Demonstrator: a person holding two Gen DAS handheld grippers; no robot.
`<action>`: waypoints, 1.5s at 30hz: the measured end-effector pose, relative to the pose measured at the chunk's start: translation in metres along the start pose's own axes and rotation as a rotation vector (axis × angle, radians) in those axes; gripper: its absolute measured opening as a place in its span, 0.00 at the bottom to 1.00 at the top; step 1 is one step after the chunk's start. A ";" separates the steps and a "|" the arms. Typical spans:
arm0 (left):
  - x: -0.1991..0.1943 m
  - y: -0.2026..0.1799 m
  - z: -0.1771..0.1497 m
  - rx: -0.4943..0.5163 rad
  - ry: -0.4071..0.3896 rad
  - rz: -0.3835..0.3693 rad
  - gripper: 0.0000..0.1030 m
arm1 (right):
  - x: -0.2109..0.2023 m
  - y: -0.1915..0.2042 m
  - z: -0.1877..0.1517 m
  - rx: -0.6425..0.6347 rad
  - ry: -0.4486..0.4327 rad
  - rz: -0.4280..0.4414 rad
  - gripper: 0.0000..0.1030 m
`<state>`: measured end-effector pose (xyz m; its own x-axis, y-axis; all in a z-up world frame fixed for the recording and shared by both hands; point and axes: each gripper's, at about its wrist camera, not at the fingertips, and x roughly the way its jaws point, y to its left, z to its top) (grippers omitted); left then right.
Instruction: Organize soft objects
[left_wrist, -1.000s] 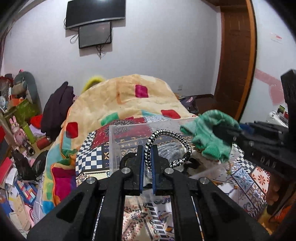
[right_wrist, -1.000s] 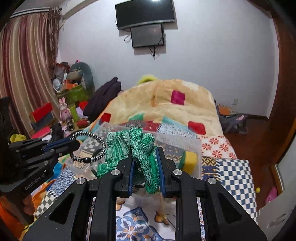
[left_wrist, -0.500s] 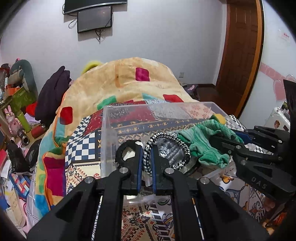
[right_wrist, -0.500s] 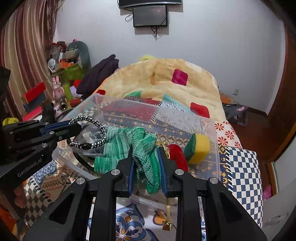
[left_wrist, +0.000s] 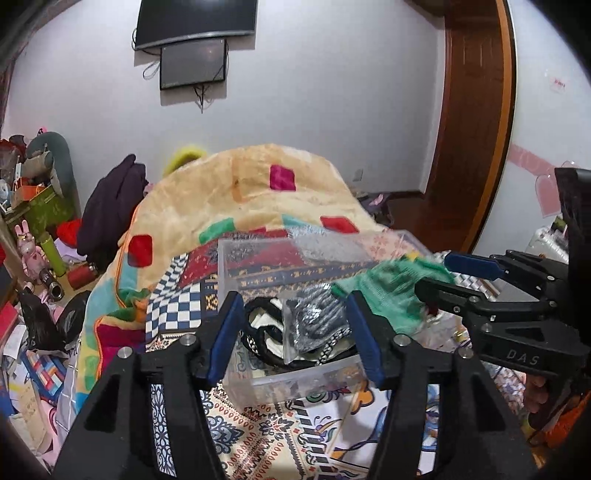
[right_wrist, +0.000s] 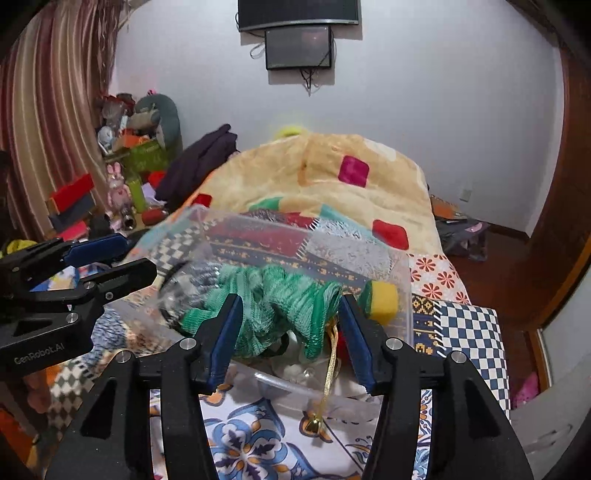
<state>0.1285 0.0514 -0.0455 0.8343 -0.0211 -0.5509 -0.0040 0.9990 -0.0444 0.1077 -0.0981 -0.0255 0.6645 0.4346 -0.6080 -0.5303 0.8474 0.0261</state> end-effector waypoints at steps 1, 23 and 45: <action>-0.005 0.000 0.002 -0.001 -0.013 -0.002 0.58 | -0.003 0.000 0.001 0.000 -0.006 0.007 0.49; -0.117 -0.023 0.012 -0.008 -0.289 -0.066 0.88 | -0.117 0.011 0.006 -0.002 -0.291 0.039 0.83; -0.119 -0.036 -0.004 0.012 -0.297 -0.036 0.98 | -0.119 0.011 -0.011 0.011 -0.320 0.021 0.99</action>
<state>0.0277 0.0174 0.0185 0.9585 -0.0459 -0.2813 0.0335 0.9982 -0.0487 0.0166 -0.1437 0.0386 0.7862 0.5245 -0.3268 -0.5411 0.8397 0.0458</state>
